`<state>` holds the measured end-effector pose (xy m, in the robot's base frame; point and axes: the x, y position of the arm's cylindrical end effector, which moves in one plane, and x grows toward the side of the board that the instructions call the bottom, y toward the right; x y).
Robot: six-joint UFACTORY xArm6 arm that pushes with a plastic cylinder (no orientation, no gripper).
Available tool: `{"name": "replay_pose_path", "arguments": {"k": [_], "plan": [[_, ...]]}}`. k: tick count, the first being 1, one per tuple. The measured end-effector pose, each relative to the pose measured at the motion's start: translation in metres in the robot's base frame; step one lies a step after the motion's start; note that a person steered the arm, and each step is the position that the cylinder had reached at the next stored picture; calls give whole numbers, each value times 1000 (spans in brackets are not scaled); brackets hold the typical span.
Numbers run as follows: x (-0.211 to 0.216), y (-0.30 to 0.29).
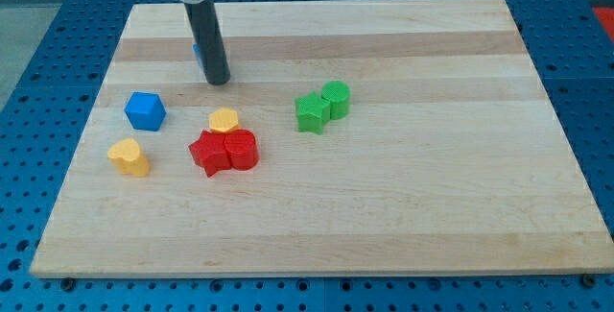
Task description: Push the cube into the triangle
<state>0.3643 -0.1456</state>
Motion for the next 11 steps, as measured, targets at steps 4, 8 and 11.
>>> {"name": "replay_pose_path", "arguments": {"k": [4, 8, 11], "plan": [[2, -95], [94, -135], [86, -88]]}}
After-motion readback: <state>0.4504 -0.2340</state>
